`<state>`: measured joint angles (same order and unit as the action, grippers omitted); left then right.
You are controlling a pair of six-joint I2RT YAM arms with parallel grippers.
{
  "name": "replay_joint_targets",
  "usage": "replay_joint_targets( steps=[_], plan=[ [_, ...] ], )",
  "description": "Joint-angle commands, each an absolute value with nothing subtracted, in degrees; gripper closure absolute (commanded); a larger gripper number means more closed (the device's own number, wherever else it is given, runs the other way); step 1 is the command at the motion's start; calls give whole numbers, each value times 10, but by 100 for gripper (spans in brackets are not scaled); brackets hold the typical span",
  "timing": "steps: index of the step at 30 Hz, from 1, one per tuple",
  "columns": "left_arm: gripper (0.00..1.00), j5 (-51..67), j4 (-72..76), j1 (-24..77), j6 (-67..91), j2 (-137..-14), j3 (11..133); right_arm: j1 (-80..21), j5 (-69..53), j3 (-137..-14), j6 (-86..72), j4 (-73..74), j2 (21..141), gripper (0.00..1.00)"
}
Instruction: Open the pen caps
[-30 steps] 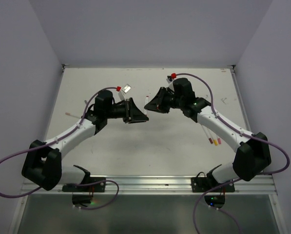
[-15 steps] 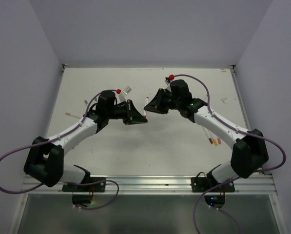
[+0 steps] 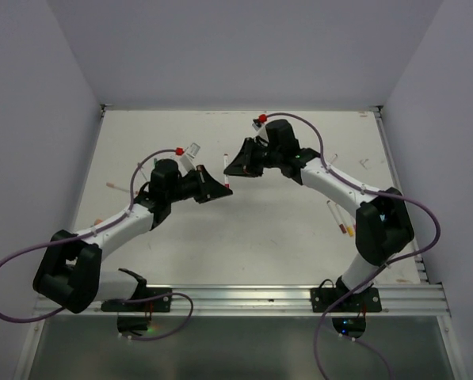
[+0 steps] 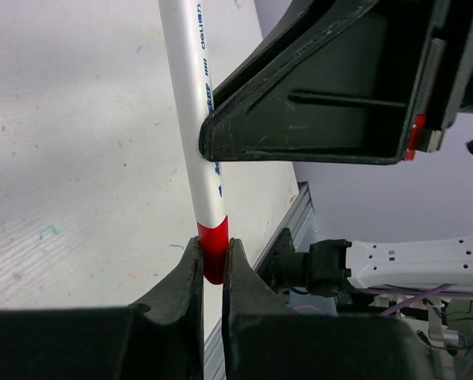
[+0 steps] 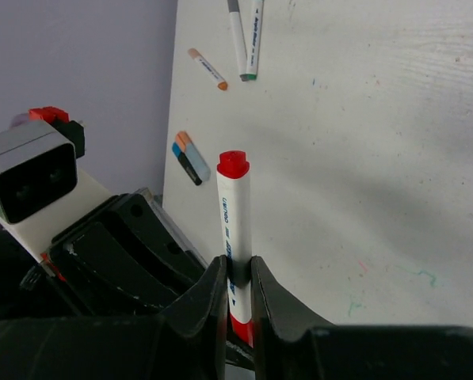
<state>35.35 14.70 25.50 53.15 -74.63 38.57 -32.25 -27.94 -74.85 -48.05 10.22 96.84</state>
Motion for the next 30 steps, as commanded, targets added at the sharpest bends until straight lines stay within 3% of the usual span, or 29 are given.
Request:
replay_joint_targets(
  steps=[1, 6, 9, 13, 15, 18, 19, 21, 22, 24, 30],
  plan=[
    [100, 504, 341, 277, 591, -721, 355, -285, -295, -738, -547, -67, 983, 100],
    [100, 557, 493, 276, 678, -734, 317, -257, -359, -694, -699, -291, 1004, 100],
    [100, 569, 546, 276, 711, -747, 304, -253, -380, -704, -689, -286, 1012, 100],
    [100, 572, 615, 275, 754, -765, 288, -243, -389, -662, -763, -390, 1031, 100],
    [100, 567, 576, 272, 727, -762, 298, -243, -383, -670, -692, -298, 1017, 100],
    [100, 504, 378, 258, 616, -747, 338, -240, -343, -708, -583, -153, 1010, 100],
    [100, 468, 195, 250, 521, -745, 360, -240, -311, -775, -533, 29, 1017, 100],
    [100, 339, 44, 229, 428, -762, 459, -244, -229, -864, -398, 267, 1064, 100],
    [100, 282, -109, 226, 369, -801, 502, -246, -200, -942, -369, 322, 1079, 100],
    [100, 207, -199, 220, 336, -855, 597, -246, -160, -986, -319, 399, 1110, 100],
    [100, 86, -270, 221, 335, -1019, 735, -249, -110, -1031, -304, 454, 1157, 100]
  ],
)
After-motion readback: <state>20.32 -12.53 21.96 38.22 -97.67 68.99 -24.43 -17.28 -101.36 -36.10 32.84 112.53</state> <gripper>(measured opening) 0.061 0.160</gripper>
